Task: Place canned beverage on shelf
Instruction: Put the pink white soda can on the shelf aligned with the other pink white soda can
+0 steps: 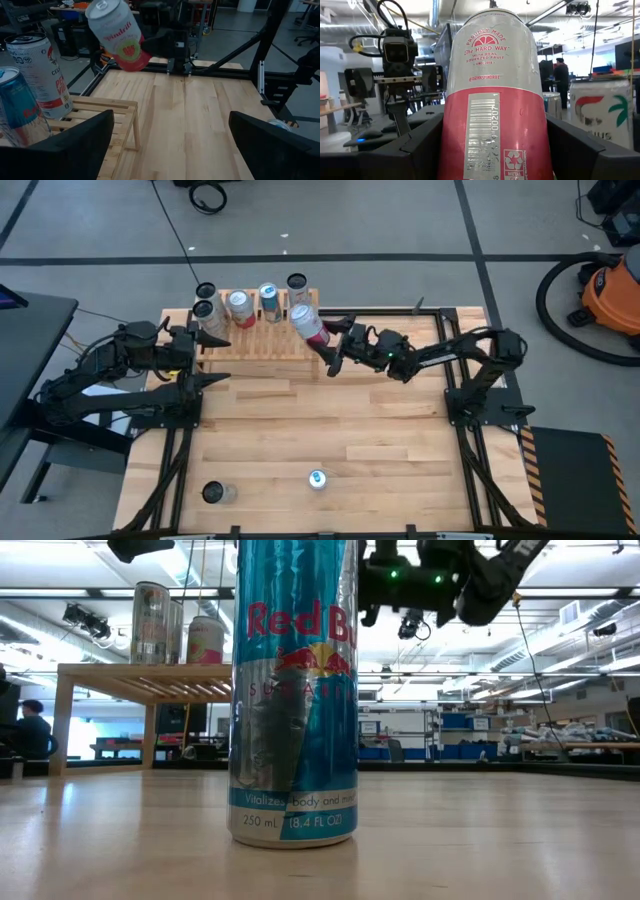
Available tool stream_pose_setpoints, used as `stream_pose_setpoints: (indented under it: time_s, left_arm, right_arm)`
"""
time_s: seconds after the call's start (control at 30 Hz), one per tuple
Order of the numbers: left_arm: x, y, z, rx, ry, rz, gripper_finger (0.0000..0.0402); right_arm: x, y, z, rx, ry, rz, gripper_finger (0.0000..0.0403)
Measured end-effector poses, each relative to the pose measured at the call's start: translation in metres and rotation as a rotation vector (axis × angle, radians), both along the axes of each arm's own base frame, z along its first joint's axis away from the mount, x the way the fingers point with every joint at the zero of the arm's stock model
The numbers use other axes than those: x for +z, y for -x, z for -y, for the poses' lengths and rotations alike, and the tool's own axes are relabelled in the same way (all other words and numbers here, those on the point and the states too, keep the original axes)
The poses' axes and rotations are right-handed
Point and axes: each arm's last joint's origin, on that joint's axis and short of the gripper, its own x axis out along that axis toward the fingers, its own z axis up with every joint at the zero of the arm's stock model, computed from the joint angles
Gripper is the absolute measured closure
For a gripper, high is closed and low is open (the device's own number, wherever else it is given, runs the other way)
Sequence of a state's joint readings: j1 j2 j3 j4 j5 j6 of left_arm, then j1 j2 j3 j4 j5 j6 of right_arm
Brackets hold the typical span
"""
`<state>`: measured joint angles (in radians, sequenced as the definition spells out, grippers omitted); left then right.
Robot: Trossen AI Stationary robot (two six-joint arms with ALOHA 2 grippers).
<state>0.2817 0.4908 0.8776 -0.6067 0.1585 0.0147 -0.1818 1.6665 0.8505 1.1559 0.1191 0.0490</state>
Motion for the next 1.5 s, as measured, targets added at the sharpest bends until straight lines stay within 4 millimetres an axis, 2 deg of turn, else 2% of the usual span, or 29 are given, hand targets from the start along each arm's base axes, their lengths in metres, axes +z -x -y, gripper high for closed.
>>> stream_pose_setpoints:
  time_s: [0.3, 0.53, 0.63, 0.87, 1.5]
  left_arm:
    - [0.0, 0.0, 0.0, 0.0, 0.001, -0.001, 0.0005]
    - [0.0, 0.0, 0.0, 0.0, 0.001, 0.0, 0.0005]
    - [0.0, 0.0, 0.0, -0.001, -0.006, 0.002, 0.0005]
    - [0.001, 0.0, 0.0, -0.007, -0.032, 0.002, 0.0005]
    - [0.0, 0.0, 0.0, -0.005, -0.022, -0.005, 0.0005]
  right_arm:
    - [-0.035, -0.015, 0.004, 0.011, 0.031, 0.024, 0.0105]
    - [-0.06, -0.02, 0.009, 0.016, 0.051, 0.118, 0.0105]
    - [-0.069, -0.025, 0.013, 0.016, 0.037, 0.096, 0.0105]
    - [-0.075, -0.039, 0.015, 0.035, 0.044, 0.097, 0.0105]
    - [-0.086, -0.033, 0.027, -0.017, 0.09, 0.012, 0.0105]
